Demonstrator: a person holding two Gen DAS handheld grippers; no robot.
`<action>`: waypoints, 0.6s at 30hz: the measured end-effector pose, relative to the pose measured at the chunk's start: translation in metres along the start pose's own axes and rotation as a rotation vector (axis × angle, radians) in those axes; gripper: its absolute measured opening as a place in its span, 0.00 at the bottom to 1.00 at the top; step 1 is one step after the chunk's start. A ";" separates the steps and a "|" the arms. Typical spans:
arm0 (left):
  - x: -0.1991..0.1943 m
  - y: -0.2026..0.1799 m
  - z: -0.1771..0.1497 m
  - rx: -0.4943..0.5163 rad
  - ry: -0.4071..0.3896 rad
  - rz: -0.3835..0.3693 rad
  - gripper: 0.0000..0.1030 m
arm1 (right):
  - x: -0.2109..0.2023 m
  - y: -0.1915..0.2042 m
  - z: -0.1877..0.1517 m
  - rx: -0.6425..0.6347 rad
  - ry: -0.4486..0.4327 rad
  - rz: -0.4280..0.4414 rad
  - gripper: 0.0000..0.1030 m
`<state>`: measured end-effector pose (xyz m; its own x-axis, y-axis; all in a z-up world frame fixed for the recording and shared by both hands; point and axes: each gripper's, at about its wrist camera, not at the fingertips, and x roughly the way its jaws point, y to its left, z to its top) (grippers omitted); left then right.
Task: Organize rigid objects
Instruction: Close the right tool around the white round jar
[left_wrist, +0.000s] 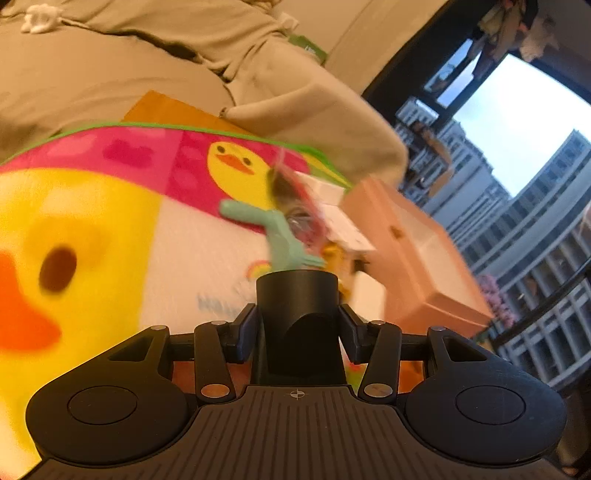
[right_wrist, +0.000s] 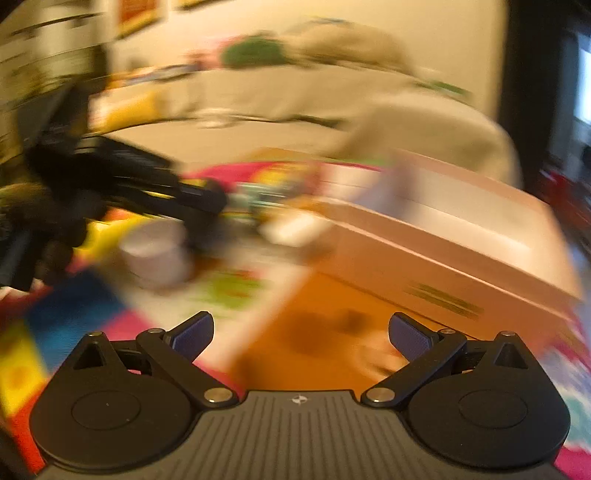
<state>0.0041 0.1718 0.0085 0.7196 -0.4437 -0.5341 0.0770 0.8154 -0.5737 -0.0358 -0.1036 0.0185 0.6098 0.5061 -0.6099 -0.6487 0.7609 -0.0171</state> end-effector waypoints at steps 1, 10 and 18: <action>-0.010 -0.002 -0.002 -0.002 -0.029 0.000 0.50 | 0.005 0.010 0.004 -0.023 0.006 0.032 0.93; -0.074 -0.008 -0.013 0.019 -0.195 0.065 0.50 | 0.044 0.089 0.028 -0.128 0.035 0.164 0.66; -0.076 0.009 -0.038 -0.100 -0.219 0.025 0.50 | 0.024 0.079 0.033 -0.158 0.054 0.135 0.52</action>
<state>-0.0757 0.1982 0.0204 0.8538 -0.3237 -0.4077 -0.0038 0.7793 -0.6266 -0.0575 -0.0181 0.0285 0.4901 0.5732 -0.6567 -0.7885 0.6126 -0.0538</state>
